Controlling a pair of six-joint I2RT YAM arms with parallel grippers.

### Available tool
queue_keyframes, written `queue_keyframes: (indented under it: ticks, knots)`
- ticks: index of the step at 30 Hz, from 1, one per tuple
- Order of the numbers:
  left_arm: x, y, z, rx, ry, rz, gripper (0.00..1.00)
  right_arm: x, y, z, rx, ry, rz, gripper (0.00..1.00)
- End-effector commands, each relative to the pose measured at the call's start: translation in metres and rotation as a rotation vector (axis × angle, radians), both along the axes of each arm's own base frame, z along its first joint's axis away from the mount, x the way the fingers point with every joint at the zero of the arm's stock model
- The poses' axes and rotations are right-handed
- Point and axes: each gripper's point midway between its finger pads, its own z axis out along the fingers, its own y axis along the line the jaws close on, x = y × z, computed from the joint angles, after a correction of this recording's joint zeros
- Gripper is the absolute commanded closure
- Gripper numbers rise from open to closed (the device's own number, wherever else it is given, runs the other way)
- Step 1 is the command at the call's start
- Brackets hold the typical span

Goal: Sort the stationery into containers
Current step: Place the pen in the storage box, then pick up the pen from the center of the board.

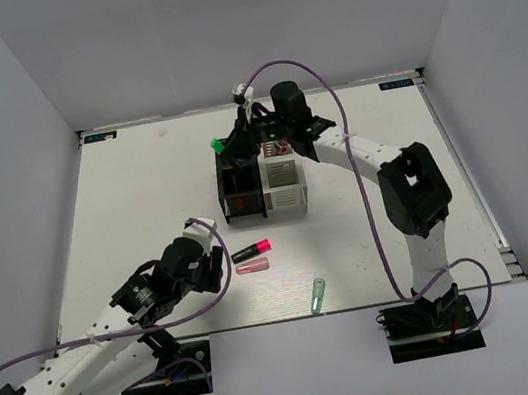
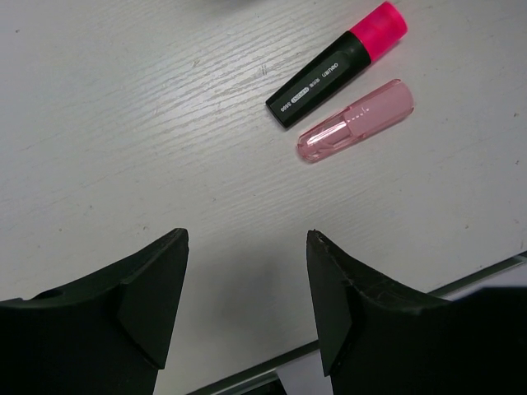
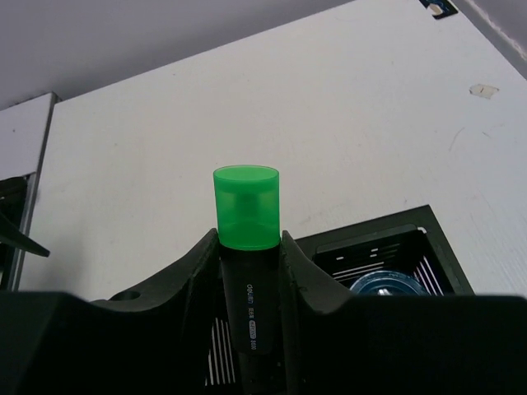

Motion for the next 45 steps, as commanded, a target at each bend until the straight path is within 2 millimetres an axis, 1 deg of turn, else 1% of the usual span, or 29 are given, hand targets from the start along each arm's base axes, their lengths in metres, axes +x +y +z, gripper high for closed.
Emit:
queue_keyframes:
  ticks: [1,6,7,8,11,12,14,17,18,20,21,22,23,24,26,27,28,29,30,31,32,33,34,35,37,38,41,42,45]
  knots:
    - [0.004,-0.004,0.005,-0.018,-0.019,0.005,0.3,0.01,0.004,-0.002,0.018,-0.041,-0.018,1.0]
    - [0.006,-0.008,0.009,-0.022,-0.017,-0.003,0.3,0.011,0.004,-0.021,-0.017,-0.018,-0.015,1.0]
    - [0.007,-0.009,0.009,-0.029,-0.02,0.001,0.3,0.008,0.004,-0.025,-0.028,0.0,-0.009,0.96]
    - [0.008,-0.01,0.008,-0.029,-0.018,0.0,0.3,0.005,0.004,-0.024,-0.029,0.006,-0.004,0.81]
    - [0.012,-0.015,0.01,-0.043,-0.03,-0.005,0.3,0.0,0.004,-0.031,-0.054,-0.012,0.02,0.59]
    - [0.013,-0.016,0.011,-0.045,-0.032,-0.006,0.3,-0.002,0.003,-0.03,-0.055,-0.012,0.025,0.4]
    - [0.017,-0.025,0.013,-0.057,-0.036,-0.03,0.3,-0.005,0.001,-0.024,-0.052,-0.014,0.031,0.37]
    - [0.021,-0.038,0.014,-0.071,-0.036,-0.073,0.34,-0.012,-0.002,-0.013,-0.042,-0.012,0.043,0.37]
    - [0.027,-0.045,0.021,-0.101,-0.065,-0.081,0.37,-0.017,-0.005,0.0,-0.03,-0.028,0.047,0.38]
    - [0.033,-0.057,0.024,-0.115,-0.086,-0.118,0.55,-0.023,-0.009,0.001,-0.039,-0.005,0.052,0.46]
    - [0.032,-0.063,0.024,-0.116,-0.087,-0.143,0.63,-0.029,-0.013,0.005,-0.036,0.014,0.051,0.66]
    - [0.033,-0.067,0.02,-0.095,-0.085,-0.168,0.74,-0.034,-0.017,0.018,-0.023,0.006,0.051,0.79]
    - [0.035,-0.074,0.025,-0.096,-0.109,-0.2,0.77,-0.039,-0.025,0.009,-0.055,0.081,0.03,0.91]
    - [0.034,-0.08,0.028,-0.081,-0.127,-0.238,0.77,-0.038,-0.034,0.021,-0.067,0.064,-0.027,1.0]
    - [0.031,-0.092,0.022,-0.049,-0.123,-0.293,0.77,-0.058,-0.061,0.023,-0.155,0.097,-0.061,1.0]
    - [0.035,-0.097,0.027,-0.036,-0.15,-0.325,0.74,-0.054,-0.072,0.02,-0.192,0.046,-0.086,1.0]
    - [0.035,-0.103,0.02,-0.017,-0.139,-0.347,0.71,-0.067,-0.092,0.018,-0.238,0.059,-0.126,0.93]
    - [0.035,-0.106,0.018,-0.005,-0.138,-0.363,0.6,-0.071,-0.102,0.013,-0.262,0.059,-0.142,0.74]
    - [0.041,-0.111,0.02,0.009,-0.153,-0.382,0.56,-0.074,-0.118,0.001,-0.318,0.048,-0.155,0.61]
    - [0.04,-0.114,0.012,0.029,-0.131,-0.4,0.51,-0.09,-0.14,-0.012,-0.35,0.053,-0.182,0.54]
    - [0.045,-0.116,0.015,0.05,-0.153,-0.418,0.42,-0.094,-0.149,-0.018,-0.365,0.045,-0.193,0.54]
    - [0.047,-0.118,0.011,0.074,-0.151,-0.442,0.42,-0.097,-0.156,-0.021,-0.374,-0.001,-0.19,0.52]
    - [0.049,-0.119,0.004,0.108,-0.148,-0.469,0.41,-0.113,-0.177,-0.049,-0.412,0.036,-0.211,0.52]
    - [0.052,-0.124,0.007,0.109,-0.154,-0.481,0.41,-0.119,-0.183,-0.043,-0.4,0.004,-0.219,0.52]
    - [0.054,-0.126,-0.007,0.162,-0.131,-0.521,0.41,-0.13,-0.2,-0.054,-0.41,-0.004,-0.242,0.52]
    - [0.058,-0.131,-0.006,0.168,-0.132,-0.533,0.41,-0.141,-0.206,-0.065,-0.418,0.017,-0.239,0.51]
    - [0.066,-0.137,-0.015,0.216,-0.118,-0.554,0.41,-0.15,-0.218,-0.067,-0.402,0.041,-0.268,0.5]
    - [0.071,-0.138,-0.012,0.221,-0.125,-0.546,0.41,-0.153,-0.219,-0.07,-0.4,0.052,-0.264,0.5]
    - [0.076,-0.141,-0.022,0.242,-0.092,-0.544,0.41,-0.154,-0.224,-0.073,-0.388,0.077,-0.282,0.5]
